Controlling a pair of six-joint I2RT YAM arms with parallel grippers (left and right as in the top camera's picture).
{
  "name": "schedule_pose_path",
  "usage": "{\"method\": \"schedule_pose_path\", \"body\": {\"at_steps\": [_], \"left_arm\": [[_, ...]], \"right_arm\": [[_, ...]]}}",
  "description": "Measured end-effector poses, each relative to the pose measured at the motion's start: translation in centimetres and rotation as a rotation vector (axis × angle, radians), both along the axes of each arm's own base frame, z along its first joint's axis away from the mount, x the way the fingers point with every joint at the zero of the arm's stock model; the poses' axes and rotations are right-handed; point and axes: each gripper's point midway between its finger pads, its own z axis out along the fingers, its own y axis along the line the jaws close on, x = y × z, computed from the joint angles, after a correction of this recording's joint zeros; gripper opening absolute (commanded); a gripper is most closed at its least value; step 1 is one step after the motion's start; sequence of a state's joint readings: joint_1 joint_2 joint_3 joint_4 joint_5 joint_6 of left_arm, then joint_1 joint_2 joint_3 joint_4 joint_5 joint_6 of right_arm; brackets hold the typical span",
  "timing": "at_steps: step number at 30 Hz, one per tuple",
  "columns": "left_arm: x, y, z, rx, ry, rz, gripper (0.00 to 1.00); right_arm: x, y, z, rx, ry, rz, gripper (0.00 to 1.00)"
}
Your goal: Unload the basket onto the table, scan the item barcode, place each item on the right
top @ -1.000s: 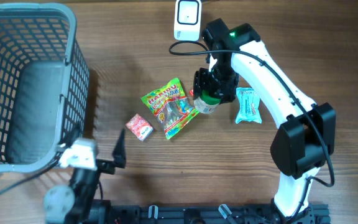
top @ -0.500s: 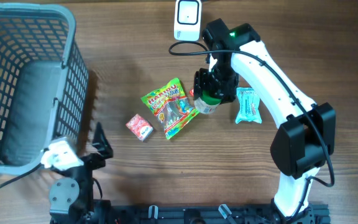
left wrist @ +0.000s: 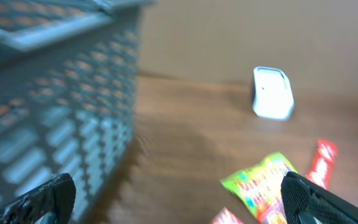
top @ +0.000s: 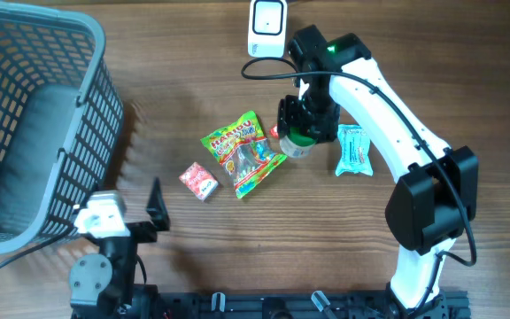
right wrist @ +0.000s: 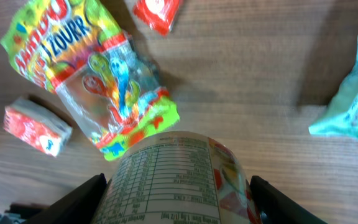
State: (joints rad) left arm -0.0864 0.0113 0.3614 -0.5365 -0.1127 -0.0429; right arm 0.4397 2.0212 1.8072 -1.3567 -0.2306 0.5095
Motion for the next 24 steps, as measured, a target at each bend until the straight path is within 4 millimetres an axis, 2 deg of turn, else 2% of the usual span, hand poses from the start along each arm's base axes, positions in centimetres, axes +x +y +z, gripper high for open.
{"method": "schedule_pose_path", "body": {"at_steps": [5,7,10,12,13,17,24], "left_arm": [[-0.6,-2.2,-2.8,0.014,0.111,-0.137,1.00],[-0.5,-2.5,-3.9,0.012,0.136,-0.154,1.00],[-0.3,-2.8,-6.5,0.010,0.194,-0.167,1.00],[0.0,-2.8,-9.3,0.011,0.247,-0.170,1.00],[0.2,-2.9,-9.9,0.010,0.249,-0.172,1.00],[0.3,-2.9,-10.1,0.011,0.250,-0.172,1.00],[0.3,-2.8,-10.2,0.011,0.251,-0.169,1.00]], "right_arm": [[1.1,0.4,0.0,0.014,-0.051,0.018,0.56],[1.1,0.3,0.0,0.011,-0.052,0.018,0.56],[0.8,0.1,0.0,0.002,-0.040,0.021,0.56],[-0.1,-0.3,0.0,-0.015,-0.002,0.025,0.56],[-0.5,-0.5,0.1,-0.023,0.014,0.025,0.56],[-2.1,-0.9,1.3,-0.031,0.081,0.025,0.56],[-4.3,-0.1,2.8,0.035,0.180,0.037,0.55]]}}
